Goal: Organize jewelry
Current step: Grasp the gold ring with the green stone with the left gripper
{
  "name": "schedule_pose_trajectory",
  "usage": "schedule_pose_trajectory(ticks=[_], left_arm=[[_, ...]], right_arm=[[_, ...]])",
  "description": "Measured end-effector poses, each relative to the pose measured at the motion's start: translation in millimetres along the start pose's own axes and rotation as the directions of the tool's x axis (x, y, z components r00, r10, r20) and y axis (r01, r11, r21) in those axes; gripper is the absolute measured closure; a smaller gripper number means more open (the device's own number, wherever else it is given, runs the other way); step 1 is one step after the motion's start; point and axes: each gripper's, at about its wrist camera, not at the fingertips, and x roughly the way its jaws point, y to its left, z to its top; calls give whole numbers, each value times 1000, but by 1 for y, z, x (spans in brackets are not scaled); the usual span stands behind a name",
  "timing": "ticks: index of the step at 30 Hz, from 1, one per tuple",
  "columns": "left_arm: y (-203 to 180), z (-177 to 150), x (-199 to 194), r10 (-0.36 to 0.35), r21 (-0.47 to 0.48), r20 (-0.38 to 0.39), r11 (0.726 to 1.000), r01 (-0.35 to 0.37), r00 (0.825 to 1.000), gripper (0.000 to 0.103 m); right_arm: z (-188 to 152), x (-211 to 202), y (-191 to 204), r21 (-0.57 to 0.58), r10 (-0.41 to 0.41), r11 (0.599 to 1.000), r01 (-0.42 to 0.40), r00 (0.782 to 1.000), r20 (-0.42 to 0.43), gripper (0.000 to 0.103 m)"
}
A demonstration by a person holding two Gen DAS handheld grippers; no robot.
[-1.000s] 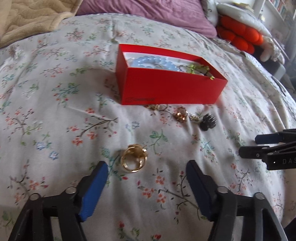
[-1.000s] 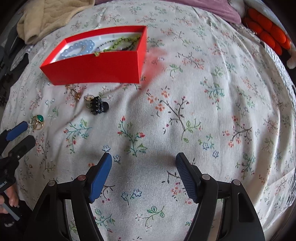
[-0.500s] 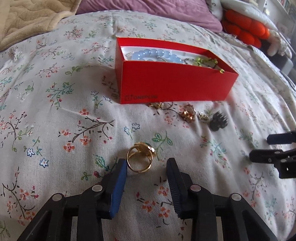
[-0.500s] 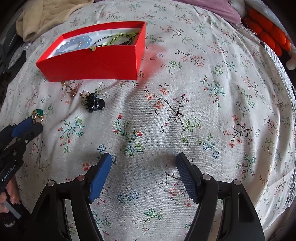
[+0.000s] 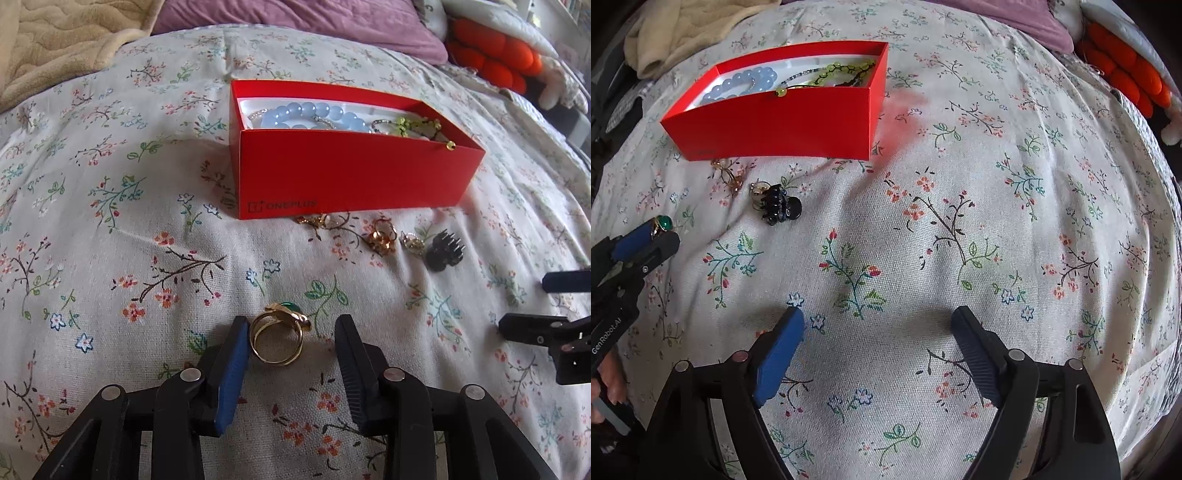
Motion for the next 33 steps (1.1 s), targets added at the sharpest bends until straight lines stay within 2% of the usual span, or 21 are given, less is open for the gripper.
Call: schedule_pose_trajectory(ticks=[2,4,7,13,15,18,22,25,27,33], left_arm=[[2,1,0,7,1,-7,1000,-7,1000,77],[6,2,-1,-1,-15,-12,1000,1,1000,81],[9,2,-3,-8,-24,-16,1000,8,1000,81],[10,0,-2,-22,-21,-2,1000,22,1000,80],[12,1,-1,-33,-25,2,999,33,999,75],[13,2,0,-49,-27,19,998,50,999,64],[7,0,4,-40,8,28,999,40,999,62],[2,-1,3,-29,35,27,999,28,999,66],[1,-2,2,-17,43,27,999,16,1000,81],[4,-2,-3,15,21,30,1000,-15,999,81]], right_arm=[[-3,2,2,-5,-3,1000,3,1000,17,13],[-5,4,5,-12,-6,1000,7,999,39,6],[-10,8,9,-18,-24,1000,25,996,86,0],[-20,9,7,-25,-19,999,25,975,220,0],[-22,9,7,-23,-25,999,31,970,242,0],[-27,8,8,8,-31,1000,30,970,241,0],[-23,9,10,10,-66,998,65,965,253,0],[-20,9,9,9,-58,998,58,965,255,0],[-19,9,9,10,-55,998,55,965,256,0],[-11,9,13,-4,-46,999,49,968,247,0]])
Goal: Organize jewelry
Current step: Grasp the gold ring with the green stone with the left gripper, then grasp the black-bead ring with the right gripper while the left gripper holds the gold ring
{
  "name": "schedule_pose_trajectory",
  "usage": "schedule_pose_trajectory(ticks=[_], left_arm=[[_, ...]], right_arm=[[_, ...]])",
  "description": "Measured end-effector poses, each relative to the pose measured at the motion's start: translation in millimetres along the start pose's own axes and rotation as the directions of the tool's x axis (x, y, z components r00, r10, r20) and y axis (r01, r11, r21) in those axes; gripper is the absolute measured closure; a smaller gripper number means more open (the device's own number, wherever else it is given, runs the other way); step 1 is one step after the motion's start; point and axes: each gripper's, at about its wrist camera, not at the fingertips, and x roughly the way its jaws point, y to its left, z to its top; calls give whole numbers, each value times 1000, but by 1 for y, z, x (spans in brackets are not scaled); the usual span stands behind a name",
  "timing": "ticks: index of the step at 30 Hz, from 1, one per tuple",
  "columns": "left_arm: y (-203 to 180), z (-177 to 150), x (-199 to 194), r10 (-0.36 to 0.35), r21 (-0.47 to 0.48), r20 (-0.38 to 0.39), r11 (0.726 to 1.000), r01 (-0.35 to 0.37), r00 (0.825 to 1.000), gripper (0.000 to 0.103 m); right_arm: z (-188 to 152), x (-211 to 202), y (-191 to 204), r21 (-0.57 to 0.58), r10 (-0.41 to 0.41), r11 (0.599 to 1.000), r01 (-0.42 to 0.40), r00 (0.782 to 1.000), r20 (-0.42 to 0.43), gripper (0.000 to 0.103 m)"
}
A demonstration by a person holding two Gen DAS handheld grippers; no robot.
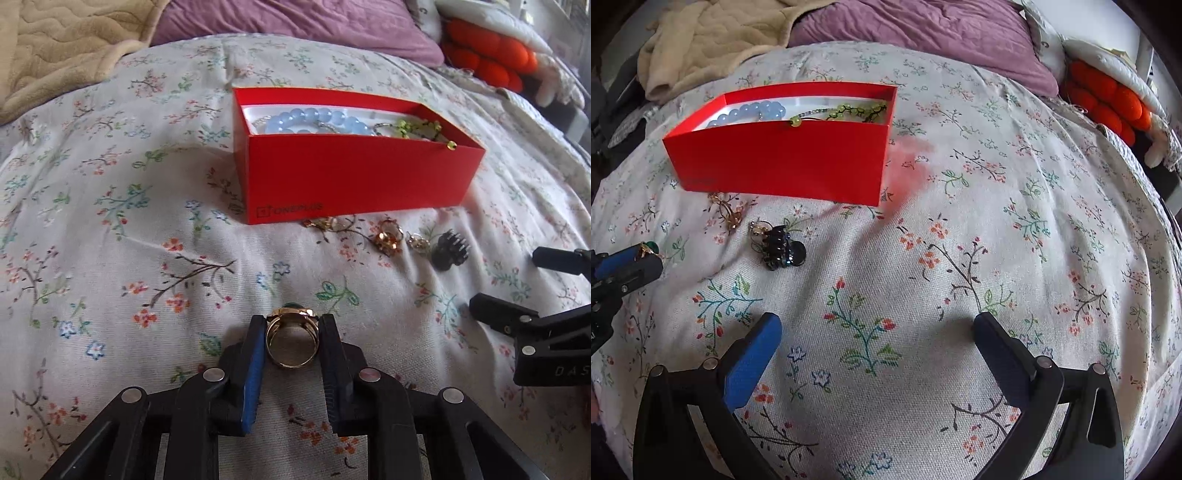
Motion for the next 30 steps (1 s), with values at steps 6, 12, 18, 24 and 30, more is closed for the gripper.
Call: schedule_pose_trajectory(ticks=[6,12,18,24,30], left_arm=[[8,3,-6,41,-50,-31,998,-43,999,81],[14,2,-11,38,-88,-44,995,-42,998,81],[17,1,-12,34,-98,-49,994,-39,998,81],[17,1,-12,35,-98,-49,994,-40,998,81],[17,0,-12,36,-98,-49,994,-41,998,81]], right_arm=[[10,2,10,-34,59,998,-59,998,-12,0],[24,7,23,-79,102,992,-103,995,-21,0],[39,10,27,-86,115,990,-116,993,-16,12],[43,10,29,-87,130,988,-131,991,-21,30],[45,8,28,-97,123,988,-124,992,-22,48]])
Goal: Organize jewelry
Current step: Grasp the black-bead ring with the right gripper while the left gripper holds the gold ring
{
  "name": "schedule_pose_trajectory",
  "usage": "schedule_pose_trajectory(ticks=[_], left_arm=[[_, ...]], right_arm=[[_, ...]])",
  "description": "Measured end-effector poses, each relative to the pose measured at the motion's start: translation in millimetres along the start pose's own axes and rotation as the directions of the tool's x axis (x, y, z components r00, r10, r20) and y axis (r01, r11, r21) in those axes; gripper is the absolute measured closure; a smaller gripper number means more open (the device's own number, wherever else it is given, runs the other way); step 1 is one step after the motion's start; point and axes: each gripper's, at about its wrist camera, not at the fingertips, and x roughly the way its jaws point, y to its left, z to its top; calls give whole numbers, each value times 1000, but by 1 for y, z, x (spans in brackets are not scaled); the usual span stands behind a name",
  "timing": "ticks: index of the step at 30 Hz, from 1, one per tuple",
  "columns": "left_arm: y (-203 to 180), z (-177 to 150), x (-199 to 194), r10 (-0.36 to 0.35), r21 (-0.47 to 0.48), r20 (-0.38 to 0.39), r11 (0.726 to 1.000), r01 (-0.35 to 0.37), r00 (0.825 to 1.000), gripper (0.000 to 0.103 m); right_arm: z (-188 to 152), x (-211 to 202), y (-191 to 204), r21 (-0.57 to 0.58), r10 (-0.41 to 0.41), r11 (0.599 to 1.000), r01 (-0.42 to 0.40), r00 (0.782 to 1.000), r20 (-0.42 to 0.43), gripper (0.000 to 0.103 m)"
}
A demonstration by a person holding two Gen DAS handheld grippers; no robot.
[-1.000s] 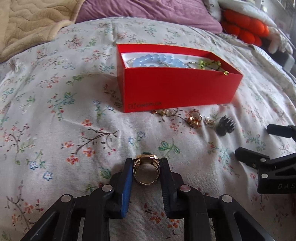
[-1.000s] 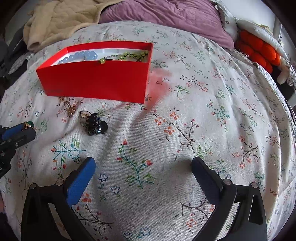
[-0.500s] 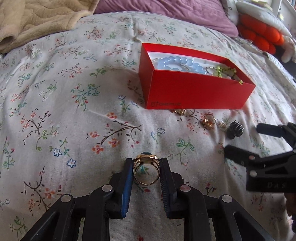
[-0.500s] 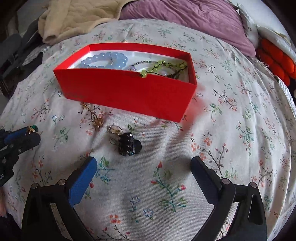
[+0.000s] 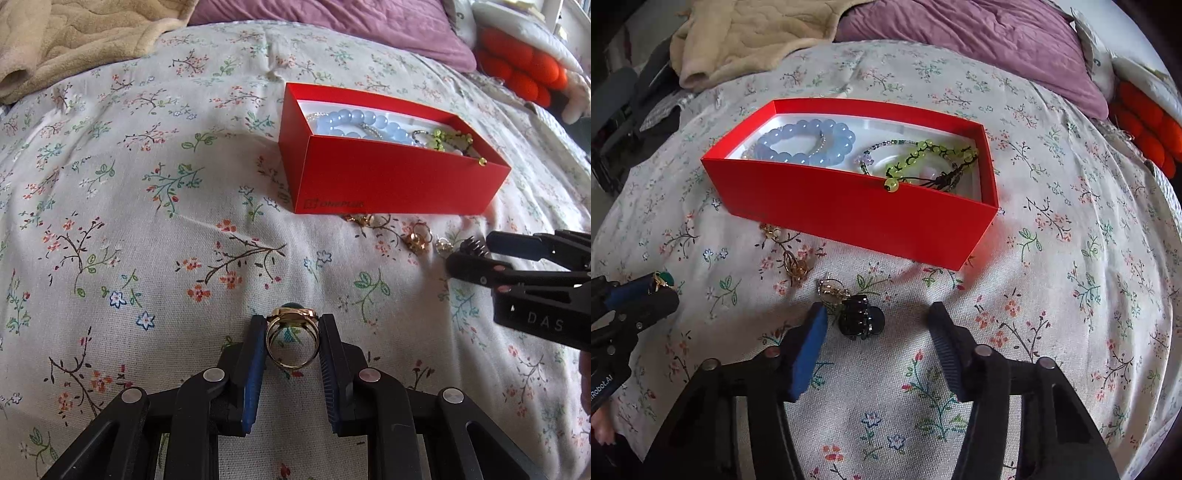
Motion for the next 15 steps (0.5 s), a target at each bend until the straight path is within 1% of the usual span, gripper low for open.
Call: schedule_pose_trajectory(ticks=[5,7,9,15], left_arm=[[0,0,0,0,0,0,1000,0,1000,81],[0,0,0,1,1,-1,1000,-1,1000,81],[0,0,0,1,1,0,1000,-1,1000,81],[-1,0,0,1,1,0,1000,-1,1000,81]], right_arm=[[-1,-2,-8,20,-5,1000,5,1000,-5,64],[-1,-3,-10,33,-4,999,4,1000,-10,72],[-1,-3,-13,45,-1,999,2,1000,-14,77],[-1,-6,-16,56,15,998,-13,1000,-24,77]])
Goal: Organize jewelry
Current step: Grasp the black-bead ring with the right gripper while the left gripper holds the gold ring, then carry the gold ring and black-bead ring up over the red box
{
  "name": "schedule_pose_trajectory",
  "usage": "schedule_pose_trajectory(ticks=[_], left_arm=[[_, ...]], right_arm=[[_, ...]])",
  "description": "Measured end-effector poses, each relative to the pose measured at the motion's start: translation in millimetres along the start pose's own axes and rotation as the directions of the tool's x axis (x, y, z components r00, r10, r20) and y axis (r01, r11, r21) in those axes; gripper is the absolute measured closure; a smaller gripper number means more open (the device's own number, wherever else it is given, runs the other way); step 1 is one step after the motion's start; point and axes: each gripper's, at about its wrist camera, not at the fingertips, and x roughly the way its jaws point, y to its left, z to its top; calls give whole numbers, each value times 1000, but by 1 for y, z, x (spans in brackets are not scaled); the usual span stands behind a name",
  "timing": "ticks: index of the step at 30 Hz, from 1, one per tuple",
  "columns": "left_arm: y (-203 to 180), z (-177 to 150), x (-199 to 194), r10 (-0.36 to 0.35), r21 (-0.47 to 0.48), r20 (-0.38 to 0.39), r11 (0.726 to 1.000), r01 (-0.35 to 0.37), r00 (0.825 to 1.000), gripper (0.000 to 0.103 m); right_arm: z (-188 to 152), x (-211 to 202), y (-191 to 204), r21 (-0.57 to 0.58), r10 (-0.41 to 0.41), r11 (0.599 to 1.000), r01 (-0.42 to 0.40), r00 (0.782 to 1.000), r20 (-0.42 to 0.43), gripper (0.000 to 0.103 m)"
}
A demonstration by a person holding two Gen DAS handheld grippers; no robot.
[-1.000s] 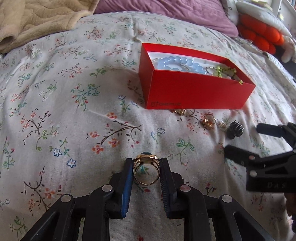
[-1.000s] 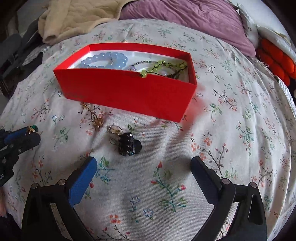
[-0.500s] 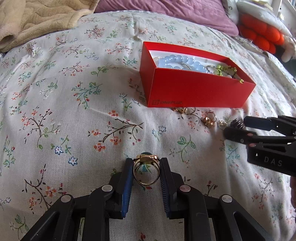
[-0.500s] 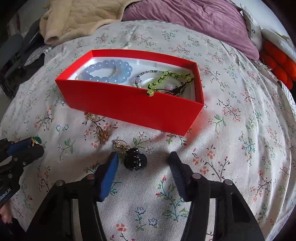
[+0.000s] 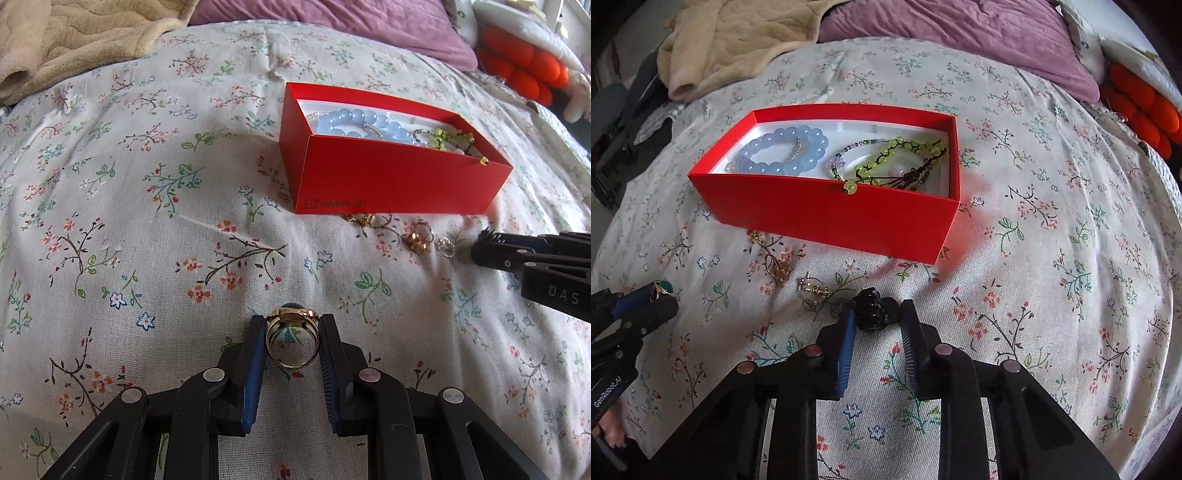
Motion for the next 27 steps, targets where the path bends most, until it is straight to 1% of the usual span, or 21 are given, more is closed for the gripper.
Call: schedule_pose_trajectory(ticks=[8,13,21,27], left_arm=[[4,1,-2,-2,-6,0,1000,2,1000,81],[5,3,-3,3,-15,-9,1000,-3,1000,81],[9,9,-7,5,-59,-33,998,-7,999,81],[9,14,-12,-7,-80,-28,997,5,1000,81]], right_arm=[[0,-8,-3,15,22,1000,-21,999,-31,77],[2,-17,-6,44,44,998,-42,998,-51,77],[8,-39,-4,62,73,996,-69,996,-55,77],[17,-52,-5,71,95,993,-91,994,-47,77]])
